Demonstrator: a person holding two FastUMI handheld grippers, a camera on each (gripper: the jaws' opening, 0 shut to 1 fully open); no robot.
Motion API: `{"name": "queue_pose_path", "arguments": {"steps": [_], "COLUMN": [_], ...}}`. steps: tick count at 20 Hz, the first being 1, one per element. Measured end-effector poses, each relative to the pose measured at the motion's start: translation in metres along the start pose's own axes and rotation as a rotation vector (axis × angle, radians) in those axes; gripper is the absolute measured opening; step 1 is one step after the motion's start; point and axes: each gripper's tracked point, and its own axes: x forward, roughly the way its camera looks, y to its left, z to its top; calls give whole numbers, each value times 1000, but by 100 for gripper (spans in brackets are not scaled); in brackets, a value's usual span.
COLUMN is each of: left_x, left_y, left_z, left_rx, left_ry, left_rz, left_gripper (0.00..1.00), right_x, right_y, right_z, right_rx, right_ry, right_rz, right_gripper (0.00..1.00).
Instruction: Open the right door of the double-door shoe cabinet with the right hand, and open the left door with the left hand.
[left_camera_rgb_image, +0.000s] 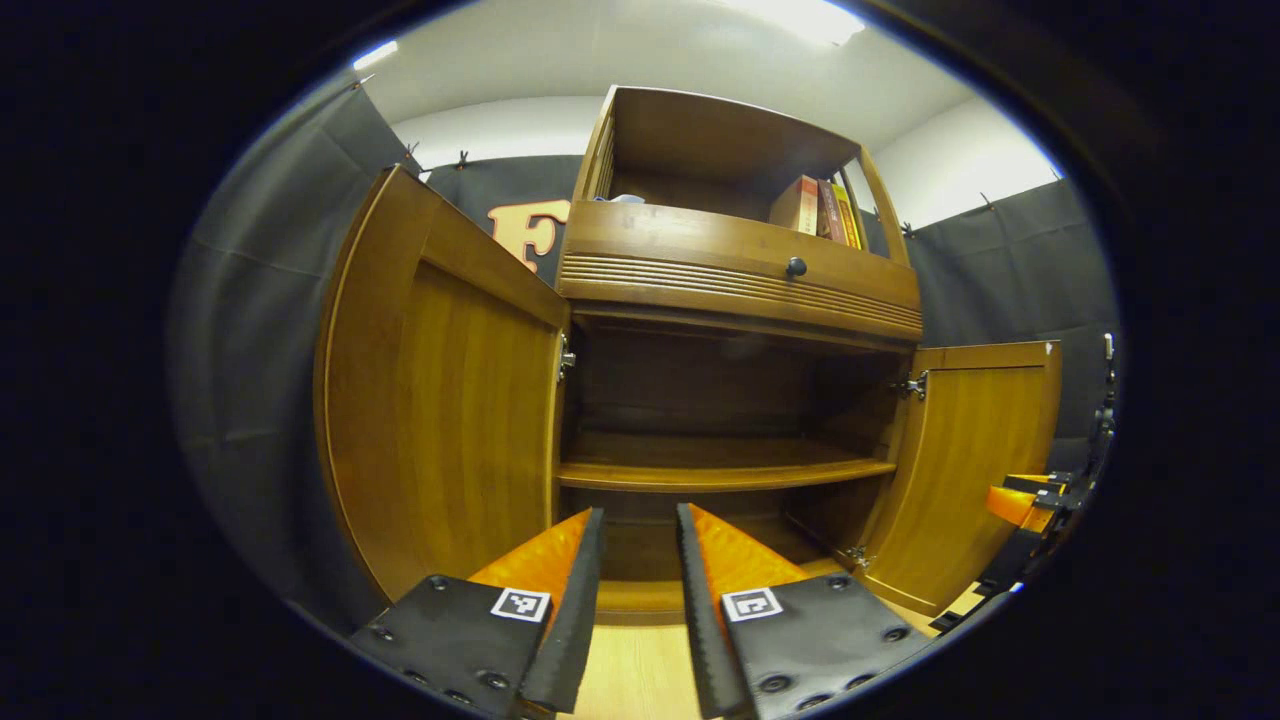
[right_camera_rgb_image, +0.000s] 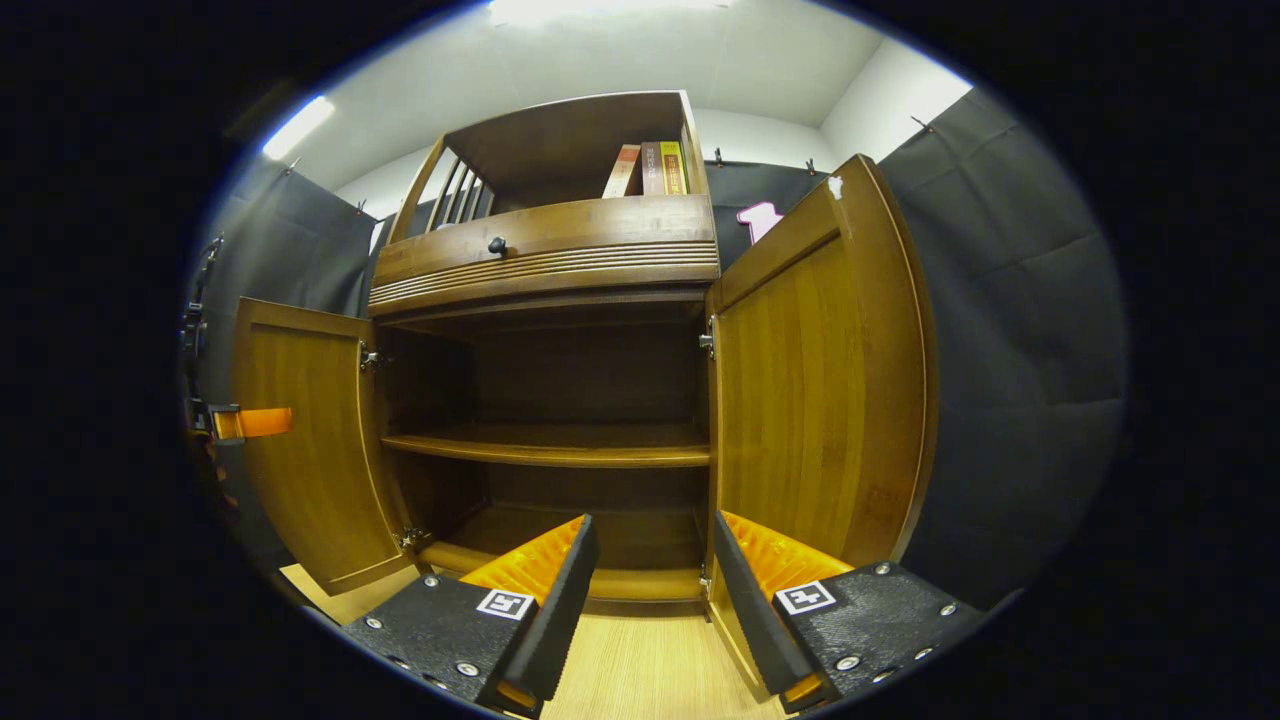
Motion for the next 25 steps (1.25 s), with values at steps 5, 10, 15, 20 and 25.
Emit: {"name": "queue_pose_path", "arguments": {"steps": [5, 10, 15, 20, 25], "left_x": [2, 4, 0, -2, -3], "left_y": [-16, -19, -21, -22, -20], "left_z": [-3, 0, 0, -2, -3], "left_rx": [9, 27, 32, 47, 51], "left_ry": [-2, -12, -16, -15, -17], "left_rz": [-15, -11, -7, -2, 8], "left_gripper": [78, 99, 98, 97, 97], "right_x": [0, -4, -5, -6, -8], "right_y": [-2, -4, -5, -5, -8], "right_z": [0, 1, 3, -1, -1], "right_rx": [-13, -29, -23, -22, -20], "right_ry": [-3, -13, -22, -16, -20], "right_rz": [-9, -14, -18, -14, -20], "right_gripper": [83, 92, 92, 92, 100]}}
